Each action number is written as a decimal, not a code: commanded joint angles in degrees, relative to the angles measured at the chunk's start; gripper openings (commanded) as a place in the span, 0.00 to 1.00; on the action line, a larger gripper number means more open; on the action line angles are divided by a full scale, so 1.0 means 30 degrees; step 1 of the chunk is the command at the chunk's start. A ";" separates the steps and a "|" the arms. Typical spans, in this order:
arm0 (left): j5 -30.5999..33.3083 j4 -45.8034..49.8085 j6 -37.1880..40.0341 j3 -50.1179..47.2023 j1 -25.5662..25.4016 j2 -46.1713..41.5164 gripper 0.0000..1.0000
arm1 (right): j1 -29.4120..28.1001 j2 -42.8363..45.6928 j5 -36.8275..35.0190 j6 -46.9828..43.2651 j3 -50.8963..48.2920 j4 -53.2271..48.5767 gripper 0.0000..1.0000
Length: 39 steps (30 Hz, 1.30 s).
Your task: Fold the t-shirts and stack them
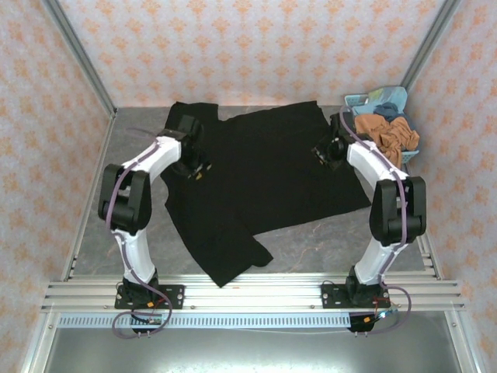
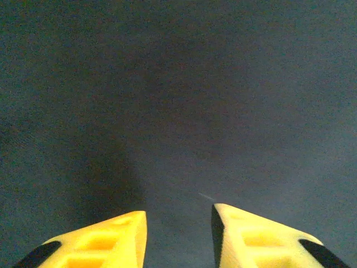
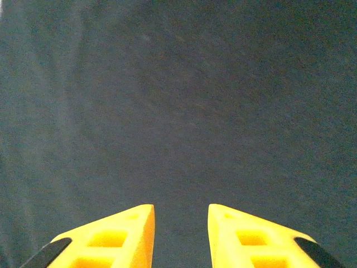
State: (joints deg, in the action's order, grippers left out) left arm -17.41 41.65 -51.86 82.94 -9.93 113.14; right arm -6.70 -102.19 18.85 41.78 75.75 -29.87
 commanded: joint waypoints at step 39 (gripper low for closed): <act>0.1751 0.4625 -0.0859 -1.1113 -0.0375 -1.0281 0.61 | -0.0828 0.3652 0.0706 -0.2588 -0.2518 -0.3631 0.51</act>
State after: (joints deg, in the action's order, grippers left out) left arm -5.91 57.04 -47.03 55.75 -11.11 86.00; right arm -8.36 -92.95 18.57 34.79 73.91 -39.16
